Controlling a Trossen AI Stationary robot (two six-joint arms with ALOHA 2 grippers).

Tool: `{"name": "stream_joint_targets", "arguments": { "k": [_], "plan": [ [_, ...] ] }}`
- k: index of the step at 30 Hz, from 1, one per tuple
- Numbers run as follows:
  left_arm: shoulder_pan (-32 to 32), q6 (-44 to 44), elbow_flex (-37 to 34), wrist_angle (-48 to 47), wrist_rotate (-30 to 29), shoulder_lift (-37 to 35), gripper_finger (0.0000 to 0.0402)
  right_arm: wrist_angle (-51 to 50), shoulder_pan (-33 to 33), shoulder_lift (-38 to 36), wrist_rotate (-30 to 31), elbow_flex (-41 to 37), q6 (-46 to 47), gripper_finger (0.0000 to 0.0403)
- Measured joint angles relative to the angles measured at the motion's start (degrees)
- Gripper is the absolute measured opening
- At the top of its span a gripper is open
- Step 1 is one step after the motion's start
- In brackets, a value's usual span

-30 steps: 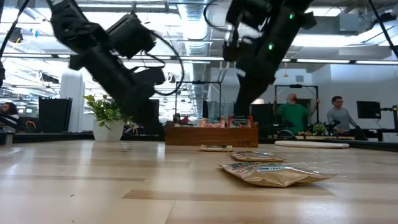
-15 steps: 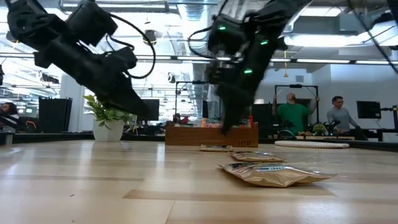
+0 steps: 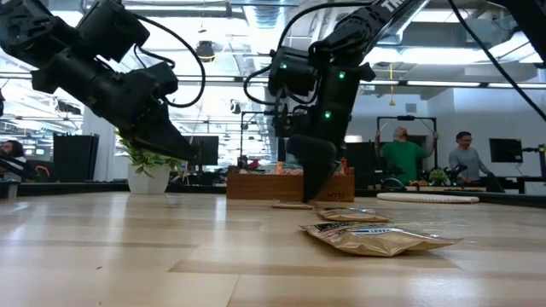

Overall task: Pick & Place Tea
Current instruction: Put the brown tea bag into the left section of the wooden organizer

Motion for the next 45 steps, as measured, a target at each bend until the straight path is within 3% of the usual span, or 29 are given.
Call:
{"name": "stream_joint_targets", "arguments": {
  "k": [18, 24, 38, 45],
  "plan": [
    [-0.3, 0.0, -0.1, 0.4, -0.4, 0.0, 0.0146, -1.4, 0.4, -0.3, -0.8, 1.5, -1.1, 0.0098],
    [-0.3, 0.0, -0.1, 0.4, -0.4, 0.0, 0.0146, -3.1, 0.8, -0.4, -5.7, 2.0, -2.3, 0.0098],
    [-0.3, 0.0, -0.1, 0.4, 0.1, 0.0, 0.0146, -3.3, 0.6, 0.2, -4.8, 2.0, -3.0, 0.0098],
    [-0.3, 0.0, 0.0, 0.1, 0.2, 0.0, 0.0146, -1.5, 0.7, 4.0, -5.0, 2.4, -3.1, 0.0098]
  ]
}}
